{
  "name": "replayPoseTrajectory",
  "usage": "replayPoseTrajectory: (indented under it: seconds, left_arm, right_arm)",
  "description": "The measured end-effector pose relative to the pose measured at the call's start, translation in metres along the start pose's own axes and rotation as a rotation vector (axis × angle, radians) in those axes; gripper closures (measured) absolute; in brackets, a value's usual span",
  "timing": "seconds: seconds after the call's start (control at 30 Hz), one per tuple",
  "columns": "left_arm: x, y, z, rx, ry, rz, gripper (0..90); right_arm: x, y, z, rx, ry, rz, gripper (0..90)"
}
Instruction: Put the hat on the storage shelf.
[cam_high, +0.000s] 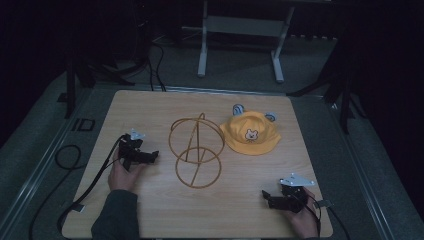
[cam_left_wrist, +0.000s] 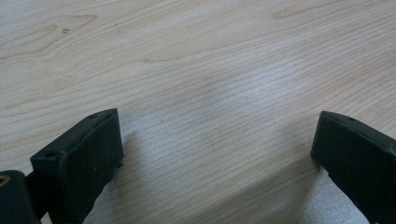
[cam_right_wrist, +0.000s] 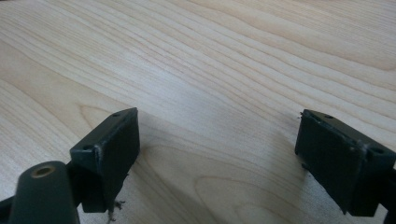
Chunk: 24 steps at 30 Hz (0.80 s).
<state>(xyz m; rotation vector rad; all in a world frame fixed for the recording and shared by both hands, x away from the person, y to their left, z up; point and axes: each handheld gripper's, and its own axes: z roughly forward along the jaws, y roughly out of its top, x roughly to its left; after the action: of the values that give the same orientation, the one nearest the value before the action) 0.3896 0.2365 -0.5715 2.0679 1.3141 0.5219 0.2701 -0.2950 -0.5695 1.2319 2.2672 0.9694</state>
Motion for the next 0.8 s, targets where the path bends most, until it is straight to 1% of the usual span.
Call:
replayPoseTrajectory:
  seconds: [0.23,0.5,0.8]
  left_arm:
    - [-0.0001,0.0,0.0,0.0,0.0,0.0,2.1]
    - [-0.0001,0.0,0.0,0.0,0.0,0.0,2.1]
    - [0.0,0.0,0.0,0.0,0.0,0.0,2.1]
  right_arm:
    - [0.0,0.0,0.0,0.0,-0.001,0.001,14.0]
    - [-0.0004,0.0,-0.0003,-0.002,-0.013,0.013,15.8]
    - [0.0021,0.0006,0.0001,-0.003,-0.046,0.046,16.6]
